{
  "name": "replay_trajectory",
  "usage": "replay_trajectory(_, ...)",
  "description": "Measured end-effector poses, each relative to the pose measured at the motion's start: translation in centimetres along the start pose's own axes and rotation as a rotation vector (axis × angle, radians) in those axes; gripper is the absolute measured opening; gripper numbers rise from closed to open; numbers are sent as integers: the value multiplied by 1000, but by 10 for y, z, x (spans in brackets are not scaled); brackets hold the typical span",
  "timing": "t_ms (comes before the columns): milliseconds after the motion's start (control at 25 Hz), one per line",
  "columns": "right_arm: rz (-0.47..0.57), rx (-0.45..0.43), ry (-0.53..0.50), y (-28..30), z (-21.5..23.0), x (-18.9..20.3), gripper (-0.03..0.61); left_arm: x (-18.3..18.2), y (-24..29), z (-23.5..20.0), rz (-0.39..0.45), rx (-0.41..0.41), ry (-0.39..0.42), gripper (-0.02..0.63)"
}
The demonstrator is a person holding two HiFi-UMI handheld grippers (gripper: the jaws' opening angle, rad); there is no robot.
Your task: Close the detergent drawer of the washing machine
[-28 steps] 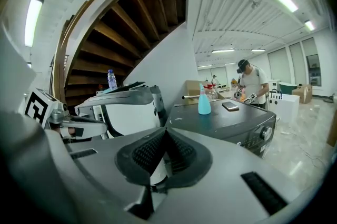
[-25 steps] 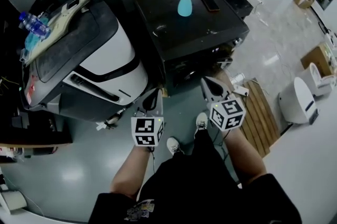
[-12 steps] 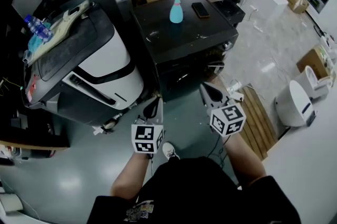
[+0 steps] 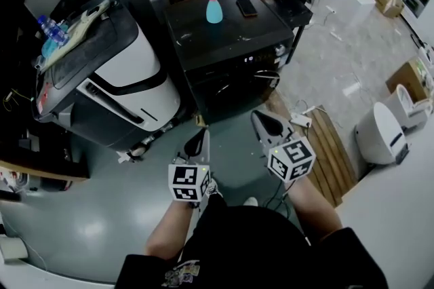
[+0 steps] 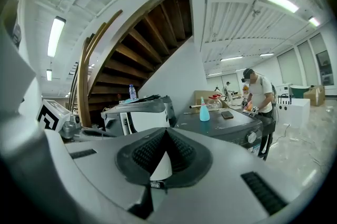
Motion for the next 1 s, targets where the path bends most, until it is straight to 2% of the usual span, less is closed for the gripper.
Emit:
replay_trajectory(200, 2, -30, -10, -47, 11, 10, -3, 9, -8, 56, 8, -2, -8, 3)
replay_trajectory(400, -5, -64, 2, -75, 13, 23, -3, 22, -22, 89, 14, -10, -14, 3)
replay_trajectory(640, -7, -109, 5, -91, 1, 34, -3, 34, -39, 104, 9, -41, -26, 3)
replay_trajectory(1000, -27, -141, 9, -93, -7, 39, -3, 37, -47, 105, 5, -68, -28, 3)
Point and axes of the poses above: the fingertips, and each gripper's own axes: y forward along the fingers, z to its right, x out of its underside, the point moved 4 cm from there along -y, backward along the fingers, and after that the axes turned 11 degrees about x, right-handed, at the moved point
